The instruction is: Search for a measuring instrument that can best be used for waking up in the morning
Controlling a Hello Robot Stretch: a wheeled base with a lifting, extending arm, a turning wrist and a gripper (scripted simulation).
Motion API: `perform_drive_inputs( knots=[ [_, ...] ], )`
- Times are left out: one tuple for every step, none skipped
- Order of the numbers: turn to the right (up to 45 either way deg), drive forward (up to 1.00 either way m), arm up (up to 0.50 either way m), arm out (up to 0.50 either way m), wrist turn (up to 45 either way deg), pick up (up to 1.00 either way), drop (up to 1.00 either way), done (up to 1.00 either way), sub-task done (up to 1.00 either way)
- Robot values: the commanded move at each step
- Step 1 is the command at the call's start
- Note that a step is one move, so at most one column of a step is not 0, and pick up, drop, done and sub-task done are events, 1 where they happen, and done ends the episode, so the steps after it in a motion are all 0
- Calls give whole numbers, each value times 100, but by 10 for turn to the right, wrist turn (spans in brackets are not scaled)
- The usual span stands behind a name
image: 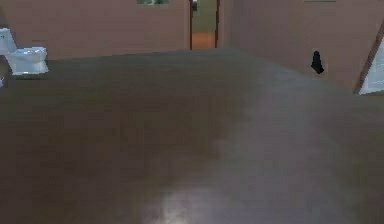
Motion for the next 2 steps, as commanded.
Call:
perform_drive_inputs(
  knots=[
    [0, 100, 0, 0, 0, 0, 0, 0, 0],
    [0, 100, 0, 0, 0, 0, 0, 0, 0]
  ],
)
